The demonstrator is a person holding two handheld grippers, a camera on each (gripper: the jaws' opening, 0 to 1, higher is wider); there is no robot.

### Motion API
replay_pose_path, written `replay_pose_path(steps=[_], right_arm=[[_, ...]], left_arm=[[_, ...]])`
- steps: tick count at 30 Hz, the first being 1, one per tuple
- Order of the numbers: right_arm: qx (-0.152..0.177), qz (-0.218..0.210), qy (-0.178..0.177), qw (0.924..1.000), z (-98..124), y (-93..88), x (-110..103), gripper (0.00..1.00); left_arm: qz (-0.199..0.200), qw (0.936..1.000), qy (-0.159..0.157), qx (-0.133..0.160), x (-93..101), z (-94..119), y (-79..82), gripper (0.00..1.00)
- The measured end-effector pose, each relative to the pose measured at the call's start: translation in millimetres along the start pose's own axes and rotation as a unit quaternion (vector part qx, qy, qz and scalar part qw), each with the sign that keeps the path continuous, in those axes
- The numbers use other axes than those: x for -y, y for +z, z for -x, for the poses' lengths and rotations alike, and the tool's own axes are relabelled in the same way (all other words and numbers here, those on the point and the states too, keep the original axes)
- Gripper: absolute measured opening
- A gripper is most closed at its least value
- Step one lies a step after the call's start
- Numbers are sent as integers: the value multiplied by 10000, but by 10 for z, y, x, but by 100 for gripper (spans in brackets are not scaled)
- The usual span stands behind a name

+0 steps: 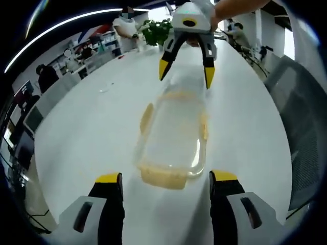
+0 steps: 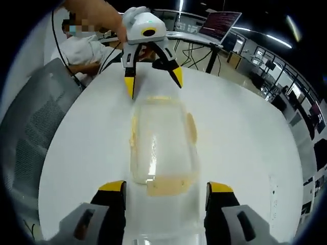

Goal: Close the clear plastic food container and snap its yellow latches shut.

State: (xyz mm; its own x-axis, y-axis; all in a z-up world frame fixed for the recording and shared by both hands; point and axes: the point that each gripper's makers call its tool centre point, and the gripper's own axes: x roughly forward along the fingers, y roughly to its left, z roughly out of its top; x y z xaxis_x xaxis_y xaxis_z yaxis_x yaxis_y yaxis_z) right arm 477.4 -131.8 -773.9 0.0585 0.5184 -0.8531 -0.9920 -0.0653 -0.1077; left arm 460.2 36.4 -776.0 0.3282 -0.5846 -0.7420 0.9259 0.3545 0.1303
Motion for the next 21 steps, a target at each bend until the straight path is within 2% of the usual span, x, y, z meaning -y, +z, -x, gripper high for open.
replay_pose_path(steps=[13,16,21], right_arm=[[-108,36,173,9998,-112,-4,4,58],[-275,47,197,9994,-151,-50,11,57],[-343,99,227,9991,-192,-66,38,56]], left_arm=[[-313,9989,-197,-278,-19,-100,-60,61],[-340,9986,-261,-321,-18,-126,-67,59],[-363,9981,-318,-381,-28,-160,-81,58]])
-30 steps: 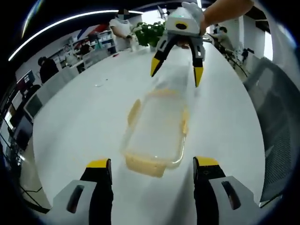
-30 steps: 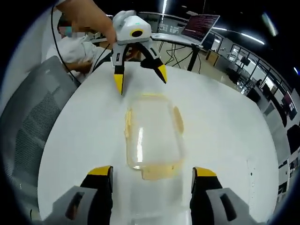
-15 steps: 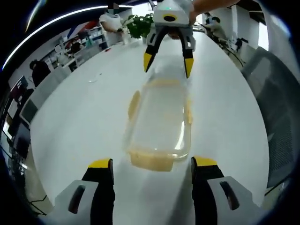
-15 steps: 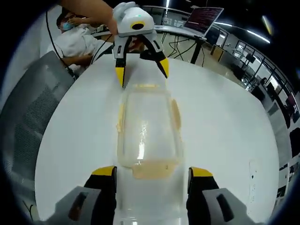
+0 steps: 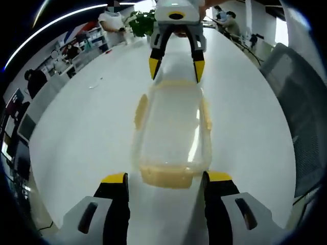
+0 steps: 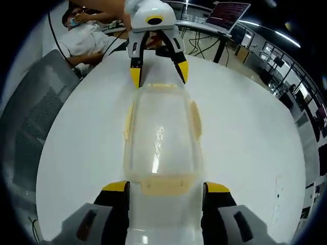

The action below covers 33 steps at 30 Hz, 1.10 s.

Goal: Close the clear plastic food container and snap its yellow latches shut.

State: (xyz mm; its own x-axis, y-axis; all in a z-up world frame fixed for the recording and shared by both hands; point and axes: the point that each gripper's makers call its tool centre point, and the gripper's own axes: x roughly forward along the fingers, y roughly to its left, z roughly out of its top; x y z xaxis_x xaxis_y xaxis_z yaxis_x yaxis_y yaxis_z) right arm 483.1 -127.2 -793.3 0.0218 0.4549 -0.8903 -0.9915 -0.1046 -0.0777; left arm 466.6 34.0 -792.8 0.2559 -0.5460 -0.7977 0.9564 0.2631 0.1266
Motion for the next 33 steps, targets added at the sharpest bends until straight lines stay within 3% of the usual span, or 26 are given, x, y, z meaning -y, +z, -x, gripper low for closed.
replay_pose_path(steps=[9,18,31,33], right_arm=[[-149,89,167,9997,-71,-29,-22,52],[-192,-24,337,9992,-99,-45,-59,48],[-145,30,412,9990,-78,-63,-72,38],[-139,66,436,9989,-79,-63,-78,38]], left_arm=[[87,9997,-240,6,4,-29,-6,56],[-159,9988,-469,-7,29,-48,15,54],[-245,9973,-693,-16,92,-37,12,45],[-301,9967,-752,-35,97,-31,1,38]])
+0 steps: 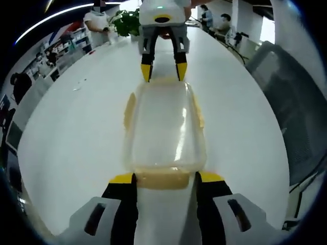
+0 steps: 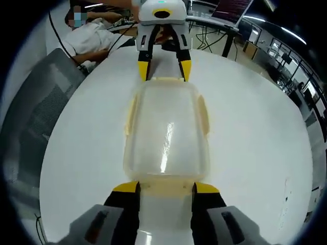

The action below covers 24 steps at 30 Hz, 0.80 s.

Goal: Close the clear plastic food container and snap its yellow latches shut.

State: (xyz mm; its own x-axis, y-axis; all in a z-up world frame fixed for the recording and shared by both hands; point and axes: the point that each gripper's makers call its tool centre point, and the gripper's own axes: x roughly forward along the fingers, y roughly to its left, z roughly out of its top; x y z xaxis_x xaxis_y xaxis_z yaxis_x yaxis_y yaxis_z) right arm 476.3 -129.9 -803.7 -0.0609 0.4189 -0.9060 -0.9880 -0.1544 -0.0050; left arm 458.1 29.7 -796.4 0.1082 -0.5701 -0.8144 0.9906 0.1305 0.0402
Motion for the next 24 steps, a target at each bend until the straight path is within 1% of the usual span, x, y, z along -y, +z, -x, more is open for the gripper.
replay_pose_path(steps=[1,2,6,8,9,11,13,14,15,18,19,21,24], right_arm=[[5,60,27,10000,0,5,-14,38],[-29,-10,12,10000,-9,3,-5,38],[-167,-28,12,9999,-23,14,-2,38],[-310,-43,17,9995,-27,16,1,38],[-429,-19,31,9991,-26,11,2,38],[-514,38,62,9987,-30,17,7,38],[-534,74,84,9985,-20,3,10,38],[-516,87,89,9986,-14,-5,11,38],[-436,89,93,9990,-14,-10,15,39],[-261,31,69,9996,-4,-11,8,39],[-252,32,67,9997,-4,-8,6,38],[-263,31,68,9996,-3,5,0,38],[-517,33,84,9986,-18,12,12,37]], left_arm=[[34,10000,38,-20,-10,8,-12,38],[25,10000,24,-15,-8,5,-10,38],[29,10000,10,-65,-12,-5,-12,38],[14,9999,14,-117,-6,-8,-10,38],[86,9998,24,-167,2,-8,-10,39],[62,9998,39,-207,4,-8,-8,39],[139,9994,23,-325,7,-16,-13,39],[106,9993,22,-353,5,-24,-9,39],[85,9992,20,-383,6,-21,-7,39],[150,9992,-33,-381,1,-16,-13,39],[151,9992,-40,-376,2,-16,-13,39],[155,9992,-46,-375,4,-18,-20,39],[187,9990,-28,-409,9,-15,-17,39]])
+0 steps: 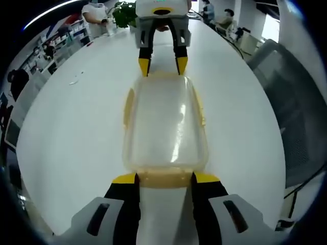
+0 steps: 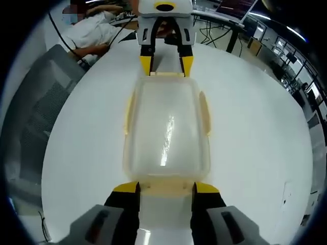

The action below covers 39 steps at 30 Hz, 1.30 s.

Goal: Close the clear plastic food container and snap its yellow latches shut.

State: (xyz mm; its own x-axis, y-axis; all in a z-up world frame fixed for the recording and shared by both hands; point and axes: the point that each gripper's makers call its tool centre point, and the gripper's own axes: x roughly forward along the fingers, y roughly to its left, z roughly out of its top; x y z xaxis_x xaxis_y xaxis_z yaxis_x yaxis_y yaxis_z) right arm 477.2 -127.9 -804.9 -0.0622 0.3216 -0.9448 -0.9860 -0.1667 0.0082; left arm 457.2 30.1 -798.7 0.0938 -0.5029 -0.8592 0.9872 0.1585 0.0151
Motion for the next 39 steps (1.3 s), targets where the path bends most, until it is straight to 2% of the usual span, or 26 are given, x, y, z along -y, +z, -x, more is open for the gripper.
replay_pose_path(steps=[11,13,17,23,25,33,39], right_arm=[[-338,-183,-85,9992,8,-23,-81,35],[-375,-200,-79,9991,6,-44,-122,35],[-424,-238,-89,9988,24,-64,-201,35],[-408,-304,-82,9987,34,-82,-305,35],[-411,-270,-67,9988,62,-75,-359,35],[-344,-310,-110,9989,200,-39,-435,35],[-263,-285,-268,9989,397,15,-417,35]], left_arm=[[63,9998,181,-89,21,5,13,37],[151,9998,85,-130,83,-2,3,37],[25,9999,145,-63,115,-21,39,37],[-36,9995,201,-259,192,-9,68,36],[37,9994,111,-328,252,-7,69,36],[-104,9992,151,-350,293,116,145,36],[-197,9988,296,-332,272,265,248,36]])
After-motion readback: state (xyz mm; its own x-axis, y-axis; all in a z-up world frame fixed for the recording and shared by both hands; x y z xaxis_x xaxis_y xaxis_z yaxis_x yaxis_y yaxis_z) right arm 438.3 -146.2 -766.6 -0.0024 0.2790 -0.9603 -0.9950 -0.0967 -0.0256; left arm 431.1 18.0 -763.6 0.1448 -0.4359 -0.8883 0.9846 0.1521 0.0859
